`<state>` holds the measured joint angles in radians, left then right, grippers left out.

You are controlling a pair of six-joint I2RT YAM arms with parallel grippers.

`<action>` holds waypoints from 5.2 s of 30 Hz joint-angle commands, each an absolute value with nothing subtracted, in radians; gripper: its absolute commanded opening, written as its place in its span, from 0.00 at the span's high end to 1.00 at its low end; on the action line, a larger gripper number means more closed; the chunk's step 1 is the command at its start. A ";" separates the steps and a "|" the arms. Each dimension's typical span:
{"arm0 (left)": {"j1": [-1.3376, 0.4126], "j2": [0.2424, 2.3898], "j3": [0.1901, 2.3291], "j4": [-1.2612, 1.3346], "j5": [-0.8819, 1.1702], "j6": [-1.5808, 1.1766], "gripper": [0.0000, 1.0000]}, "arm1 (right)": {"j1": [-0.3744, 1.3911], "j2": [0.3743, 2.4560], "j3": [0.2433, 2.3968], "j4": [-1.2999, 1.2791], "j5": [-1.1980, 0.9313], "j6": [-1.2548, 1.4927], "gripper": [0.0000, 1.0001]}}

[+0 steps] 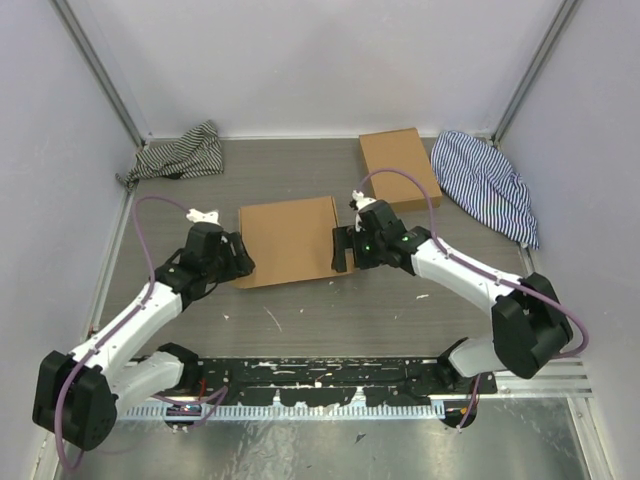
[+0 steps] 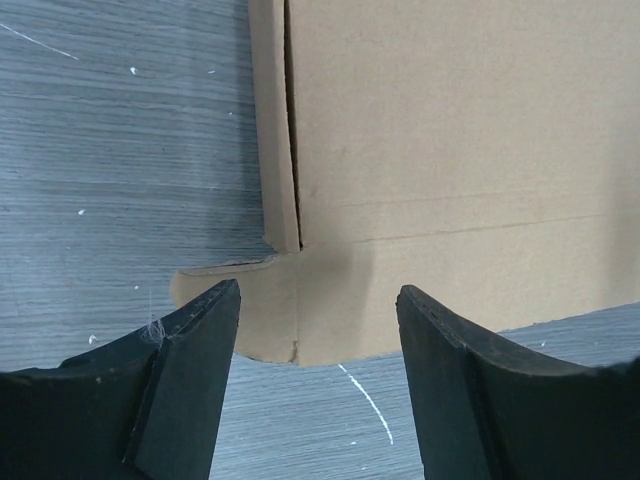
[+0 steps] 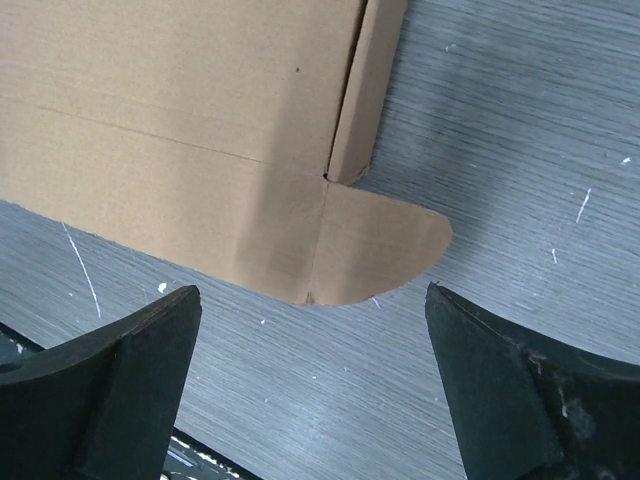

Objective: Fold the paper box

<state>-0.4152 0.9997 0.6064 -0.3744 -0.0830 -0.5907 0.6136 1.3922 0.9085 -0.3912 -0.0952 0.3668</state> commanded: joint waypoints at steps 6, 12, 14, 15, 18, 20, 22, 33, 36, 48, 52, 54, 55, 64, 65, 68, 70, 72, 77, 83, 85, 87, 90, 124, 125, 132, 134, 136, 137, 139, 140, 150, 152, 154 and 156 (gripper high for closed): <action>-0.428 1.023 0.622 -0.366 -0.089 -0.536 0.29 | 0.689 1.443 0.967 -0.339 0.001 0.338 0.01; -0.431 1.032 0.629 -0.367 -0.086 -0.516 0.29 | 0.701 1.463 0.993 -0.352 0.027 0.326 0.01; -0.436 1.037 0.629 -0.367 -0.095 -0.511 0.28 | 0.702 1.471 0.999 -0.354 0.036 0.322 0.01; -0.440 1.042 0.630 -0.367 -0.102 -0.510 0.29 | 0.701 1.477 1.003 -0.355 0.038 0.320 0.01; -0.444 1.057 0.639 -0.367 -0.120 -0.504 0.28 | 0.701 1.498 1.013 -0.353 0.036 0.312 0.01; -0.448 1.068 0.645 -0.369 -0.119 -0.500 0.29 | 0.702 1.515 1.021 -0.352 0.026 0.311 0.01; -0.454 1.084 0.652 -0.372 -0.117 -0.497 0.28 | 0.703 1.522 1.019 -0.343 0.014 0.311 0.01; -0.483 1.118 0.655 -0.371 -0.093 -0.489 0.29 | 0.708 1.559 1.006 -0.306 -0.069 0.305 0.02; -0.485 1.105 0.648 -0.379 -0.066 -0.493 0.29 | 0.710 1.562 1.001 -0.300 -0.099 0.305 0.02; -0.485 1.048 0.627 -0.384 -0.004 -0.506 0.31 | 0.724 1.534 0.978 -0.280 -0.144 0.311 0.03; -0.486 1.057 0.661 -0.472 -0.180 -0.515 0.29 | 0.724 1.531 0.988 -0.305 -0.069 0.320 0.03; -0.485 1.059 0.670 -0.499 -0.250 -0.518 0.27 | 0.724 1.533 0.993 -0.311 -0.050 0.323 0.03; -0.485 1.058 0.675 -0.506 -0.283 -0.524 0.26 | 0.724 1.535 0.995 -0.313 -0.045 0.325 0.03; -0.485 1.040 0.627 -0.356 -0.271 -0.512 0.22 | 0.724 1.548 1.001 -0.307 -0.059 0.337 0.03; -0.486 1.044 0.620 -0.341 -0.257 -0.512 0.22 | 0.724 1.548 0.999 -0.306 -0.063 0.337 0.03; -0.485 1.061 0.598 -0.299 -0.226 -0.506 0.22 | 0.724 1.548 0.993 -0.296 -0.081 0.338 0.03; -0.485 1.070 0.582 -0.269 -0.223 -0.508 0.22 | 0.724 1.548 0.987 -0.289 -0.096 0.338 0.03; -0.485 1.071 0.559 -0.241 -0.225 -0.509 0.21 | 0.723 1.547 0.985 -0.289 -0.101 0.338 0.03; -0.485 1.057 0.530 -0.188 -0.212 -0.502 0.21 | 0.724 1.535 0.974 -0.284 -0.113 0.336 0.03; -0.485 1.115 0.568 -0.229 -0.096 -0.497 0.22 | 0.723 1.538 0.973 -0.260 -0.188 0.342 0.03; -0.484 1.127 0.577 -0.247 -0.071 -0.499 0.23 | 0.725 1.540 0.974 -0.256 -0.212 0.341 0.04; -0.485 1.127 0.573 -0.253 -0.059 -0.500 0.24 | 0.726 1.543 0.974 -0.256 -0.220 0.338 0.04; -0.486 1.113 0.574 -0.275 -0.047 -0.502 0.24 | 0.733 1.546 0.972 -0.255 -0.236 0.338 0.05; -0.486 1.078 0.731 -0.586 -0.005 -0.564 0.34 | 0.771 1.498 1.072 -0.438 -0.144 0.397 0.19; -0.485 1.078 0.733 -0.593 -0.006 -0.565 0.34 | 0.770 1.493 1.074 -0.440 -0.145 0.397 0.19; -0.486 1.068 0.756 -0.631 -0.010 -0.574 0.34 | 0.771 1.477 1.085 -0.450 -0.157 0.400 0.19; -0.486 1.062 0.756 -0.630 -0.010 -0.574 0.34 | 0.770 1.483 1.084 -0.448 -0.156 0.399 0.18; -0.487 1.060 0.755 -0.631 -0.011 -0.572 0.35 | 0.770 1.494 1.080 -0.441 -0.155 0.397 0.18; -0.486 1.061 0.754 -0.629 -0.012 -0.571 0.34 | 0.770 1.498 1.076 -0.436 -0.155 0.396 0.19; -0.486 1.065 0.749 -0.625 -0.014 -0.569 0.35 | 0.770 1.506 1.069 -0.428 -0.145 0.394 0.19; -0.486 1.068 0.747 -0.624 -0.017 -0.568 0.35 | 0.770 1.511 1.065 -0.426 -0.136 0.393 0.19; -0.486 1.096 0.730 -0.606 -0.022 -0.558 0.34 | 0.770 1.521 1.018 -0.405 -0.088 0.376 0.19; -0.486 1.102 0.728 -0.601 -0.021 -0.557 0.35 | 0.771 1.528 1.009 -0.393 -0.091 0.372 0.19; -0.487 1.108 0.727 -0.597 -0.021 -0.557 0.35 | 0.771 1.536 0.999 -0.379 -0.094 0.371 0.19; -0.487 1.112 0.728 -0.596 -0.012 -0.558 0.35 | 0.771 1.548 0.998 -0.376 -0.101 0.374 0.20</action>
